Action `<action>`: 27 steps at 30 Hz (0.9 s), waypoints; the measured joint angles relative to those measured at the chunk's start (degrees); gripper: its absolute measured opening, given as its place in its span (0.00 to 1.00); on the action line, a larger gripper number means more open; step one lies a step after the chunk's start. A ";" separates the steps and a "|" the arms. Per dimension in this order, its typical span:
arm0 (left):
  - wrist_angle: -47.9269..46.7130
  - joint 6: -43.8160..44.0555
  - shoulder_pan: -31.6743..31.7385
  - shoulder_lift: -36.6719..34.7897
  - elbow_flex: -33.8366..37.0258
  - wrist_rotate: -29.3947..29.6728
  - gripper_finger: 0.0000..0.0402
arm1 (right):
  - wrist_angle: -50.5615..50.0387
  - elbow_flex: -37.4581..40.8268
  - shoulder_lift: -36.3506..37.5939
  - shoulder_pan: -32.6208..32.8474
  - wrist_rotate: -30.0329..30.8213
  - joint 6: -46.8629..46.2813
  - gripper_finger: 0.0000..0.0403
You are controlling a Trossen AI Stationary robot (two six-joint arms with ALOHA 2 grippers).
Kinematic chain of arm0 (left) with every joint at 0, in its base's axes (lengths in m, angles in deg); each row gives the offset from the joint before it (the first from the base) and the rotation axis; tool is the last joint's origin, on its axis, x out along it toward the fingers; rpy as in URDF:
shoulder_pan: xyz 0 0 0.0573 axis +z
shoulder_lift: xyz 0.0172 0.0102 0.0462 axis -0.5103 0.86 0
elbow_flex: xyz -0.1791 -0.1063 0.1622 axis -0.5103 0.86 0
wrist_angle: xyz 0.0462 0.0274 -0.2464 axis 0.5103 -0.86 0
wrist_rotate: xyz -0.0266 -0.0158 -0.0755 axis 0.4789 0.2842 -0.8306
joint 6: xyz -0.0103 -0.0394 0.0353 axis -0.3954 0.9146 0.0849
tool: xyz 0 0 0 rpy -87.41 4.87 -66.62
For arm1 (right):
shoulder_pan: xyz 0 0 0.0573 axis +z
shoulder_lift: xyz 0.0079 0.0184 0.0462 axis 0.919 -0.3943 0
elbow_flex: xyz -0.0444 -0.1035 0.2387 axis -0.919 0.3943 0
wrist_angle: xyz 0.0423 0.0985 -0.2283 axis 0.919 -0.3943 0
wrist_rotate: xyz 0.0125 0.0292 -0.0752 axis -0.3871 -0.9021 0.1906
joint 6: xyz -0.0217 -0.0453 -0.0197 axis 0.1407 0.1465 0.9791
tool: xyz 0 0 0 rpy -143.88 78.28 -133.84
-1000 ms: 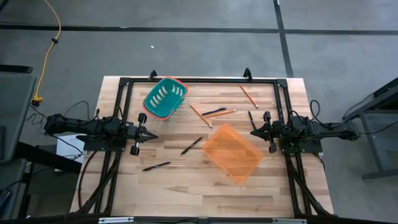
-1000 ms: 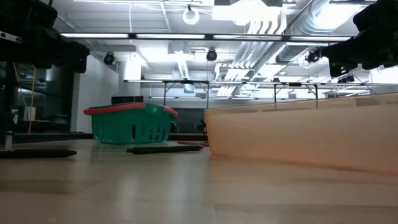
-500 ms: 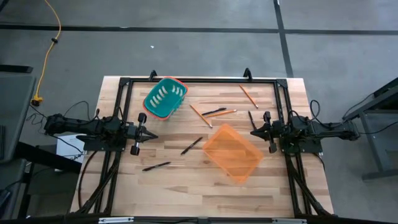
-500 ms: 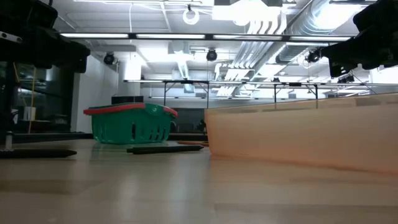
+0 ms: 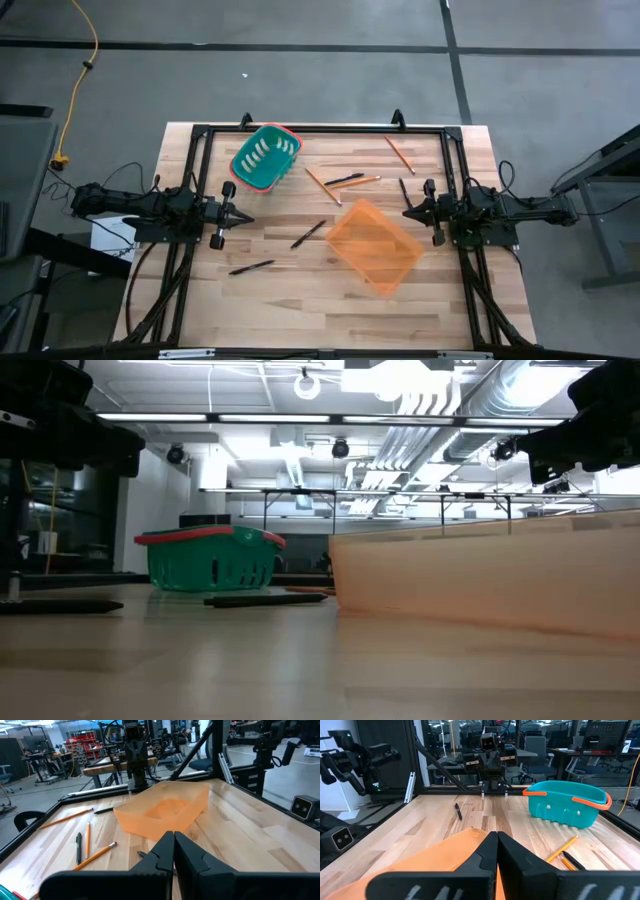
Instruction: Sort pens & pencils
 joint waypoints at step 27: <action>2.37 -1.86 0.02 0.01 0.02 -2.44 0.00 | 0.00 0.00 -0.01 0.00 0.01 0.00 0.00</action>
